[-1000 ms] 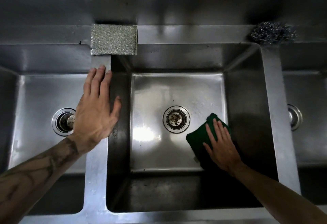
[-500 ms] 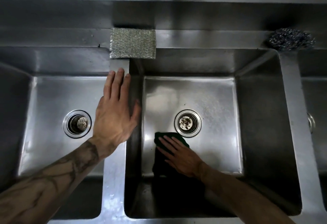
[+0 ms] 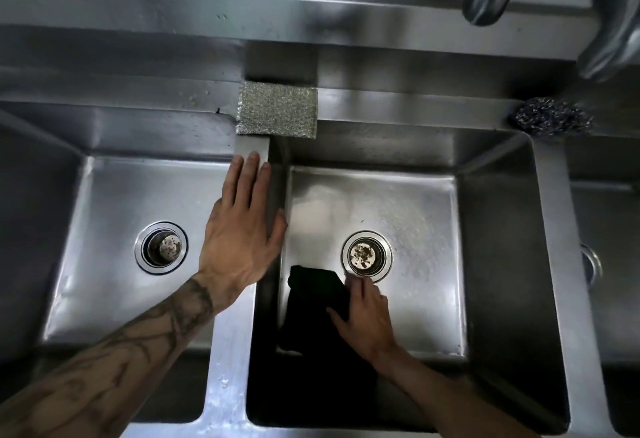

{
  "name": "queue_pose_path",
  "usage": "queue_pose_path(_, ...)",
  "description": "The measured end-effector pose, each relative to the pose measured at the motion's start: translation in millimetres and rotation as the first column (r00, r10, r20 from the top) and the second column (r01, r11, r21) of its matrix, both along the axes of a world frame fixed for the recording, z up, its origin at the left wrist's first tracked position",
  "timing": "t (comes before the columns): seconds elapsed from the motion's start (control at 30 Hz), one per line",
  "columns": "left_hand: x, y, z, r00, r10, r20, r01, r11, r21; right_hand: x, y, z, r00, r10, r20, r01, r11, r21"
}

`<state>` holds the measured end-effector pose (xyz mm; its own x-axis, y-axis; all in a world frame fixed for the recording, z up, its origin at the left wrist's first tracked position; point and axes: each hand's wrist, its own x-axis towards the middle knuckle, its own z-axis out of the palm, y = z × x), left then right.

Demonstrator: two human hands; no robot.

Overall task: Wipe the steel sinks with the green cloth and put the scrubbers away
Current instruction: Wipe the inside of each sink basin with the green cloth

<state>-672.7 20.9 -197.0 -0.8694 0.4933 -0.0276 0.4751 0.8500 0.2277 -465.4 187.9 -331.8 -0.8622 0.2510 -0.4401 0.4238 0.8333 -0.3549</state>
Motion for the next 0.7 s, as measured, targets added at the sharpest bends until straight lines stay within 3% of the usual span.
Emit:
queue_pose_path(0.1,0.9,0.5,0.7,1.0,0.009,0.001,-0.009,1.0,0.02,-4.1,-8.0,0.6,0.967,-0.183,0.176,0.209,0.967,-0.146)
queue_pose_path(0.23,2.0,1.0,0.2,1.0,0.006,-0.018,-0.006,1.0,-0.023,-5.2,-22.1,8.7,0.927,-0.318,0.196,0.368,0.868,-0.334)
queue_pose_path(0.43,27.9,16.7,11.1,0.993,0.058,-0.098,-0.071,0.988,-0.135,3.3,8.1,27.6,0.951,-0.293,0.098,0.302,0.816,-0.492)
queue_pose_path(0.57,70.8,50.5,16.0,0.995,0.063,-0.084,-0.071,0.992,-0.101,8.5,60.7,64.1,0.887,-0.445,0.123,0.419,0.665,-0.618)
queue_pose_path(0.7,109.7,105.5,10.6,0.998,0.055,0.043,-0.056,0.998,0.039,20.7,116.9,107.2,0.771,-0.622,0.137,0.503,0.462,-0.73)
